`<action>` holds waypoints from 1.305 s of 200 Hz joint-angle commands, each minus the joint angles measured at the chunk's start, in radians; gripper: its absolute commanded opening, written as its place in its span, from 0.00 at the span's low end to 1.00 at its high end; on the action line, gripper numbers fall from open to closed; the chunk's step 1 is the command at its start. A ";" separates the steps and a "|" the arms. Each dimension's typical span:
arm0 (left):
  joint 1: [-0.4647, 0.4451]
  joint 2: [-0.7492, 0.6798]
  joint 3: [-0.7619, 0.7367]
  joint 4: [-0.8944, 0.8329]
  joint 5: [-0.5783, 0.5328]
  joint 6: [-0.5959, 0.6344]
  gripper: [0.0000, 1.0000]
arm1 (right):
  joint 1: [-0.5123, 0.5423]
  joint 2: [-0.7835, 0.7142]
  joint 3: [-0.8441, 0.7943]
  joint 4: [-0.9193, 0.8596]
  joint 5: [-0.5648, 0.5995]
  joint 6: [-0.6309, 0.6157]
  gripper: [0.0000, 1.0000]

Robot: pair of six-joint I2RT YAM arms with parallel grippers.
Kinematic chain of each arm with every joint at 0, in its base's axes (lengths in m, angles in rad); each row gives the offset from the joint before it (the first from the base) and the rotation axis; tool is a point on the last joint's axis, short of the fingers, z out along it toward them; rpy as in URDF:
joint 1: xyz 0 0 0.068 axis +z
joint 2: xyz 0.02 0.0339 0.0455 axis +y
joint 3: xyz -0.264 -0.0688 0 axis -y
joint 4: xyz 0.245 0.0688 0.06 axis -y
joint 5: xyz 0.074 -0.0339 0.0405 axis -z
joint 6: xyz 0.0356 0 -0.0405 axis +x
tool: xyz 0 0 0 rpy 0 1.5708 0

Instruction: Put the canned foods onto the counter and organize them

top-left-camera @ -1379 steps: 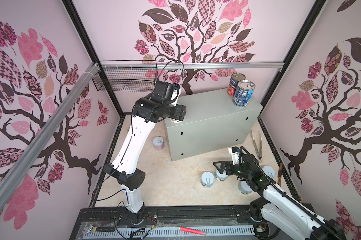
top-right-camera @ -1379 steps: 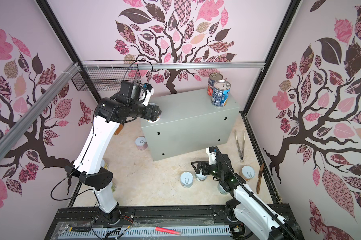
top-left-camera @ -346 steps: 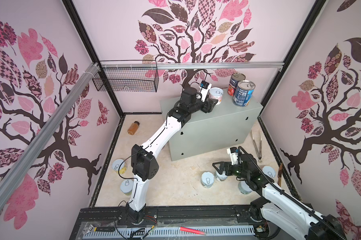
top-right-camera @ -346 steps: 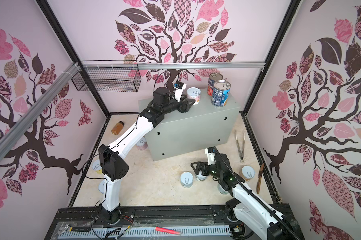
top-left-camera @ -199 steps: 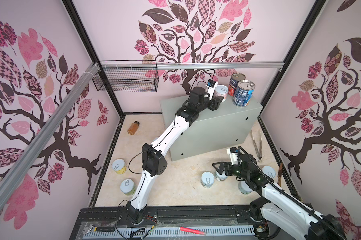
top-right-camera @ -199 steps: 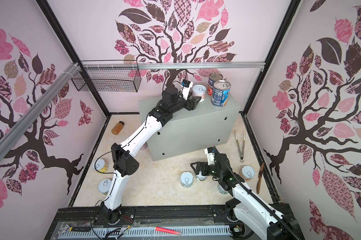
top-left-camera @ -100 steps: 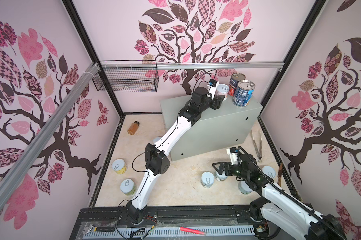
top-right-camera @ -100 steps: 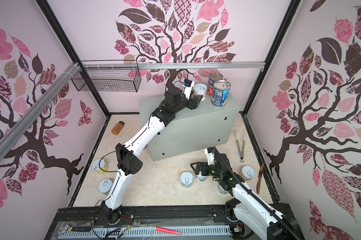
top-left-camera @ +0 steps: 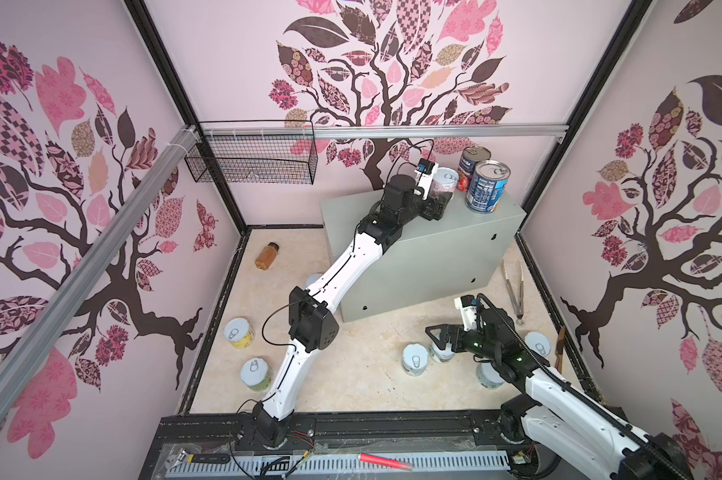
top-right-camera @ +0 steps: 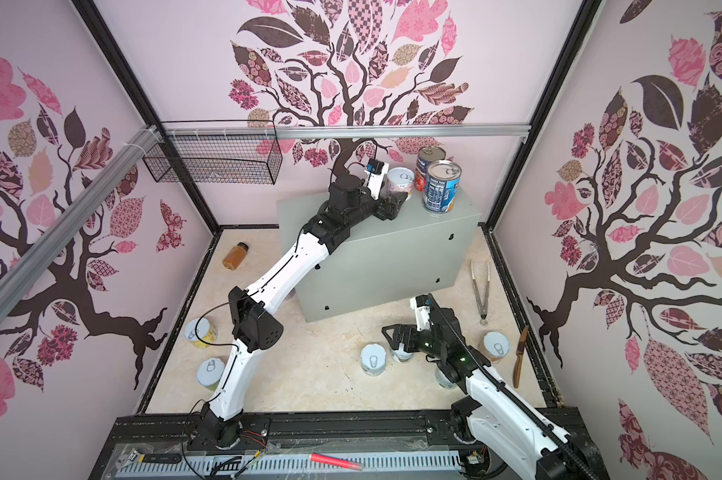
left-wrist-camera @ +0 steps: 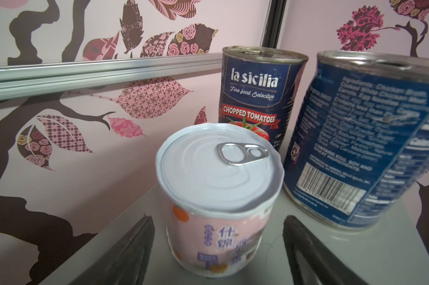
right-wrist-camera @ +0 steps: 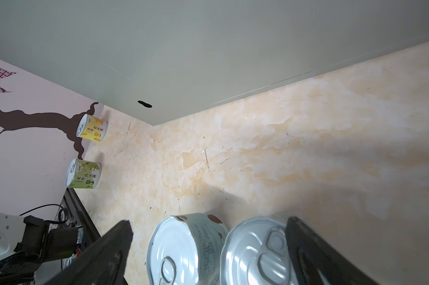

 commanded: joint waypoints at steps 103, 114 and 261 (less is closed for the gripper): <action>-0.011 -0.552 -0.539 -0.042 -0.131 -0.071 0.95 | 0.032 -0.058 0.102 -0.241 0.227 0.004 1.00; -0.011 -0.639 -0.668 -0.013 -0.148 -0.096 0.95 | 0.068 -0.054 0.106 -0.253 0.278 0.008 1.00; -0.025 -1.372 -1.439 -0.339 -0.238 -0.314 0.96 | 0.310 0.038 0.111 -0.336 0.573 0.072 1.00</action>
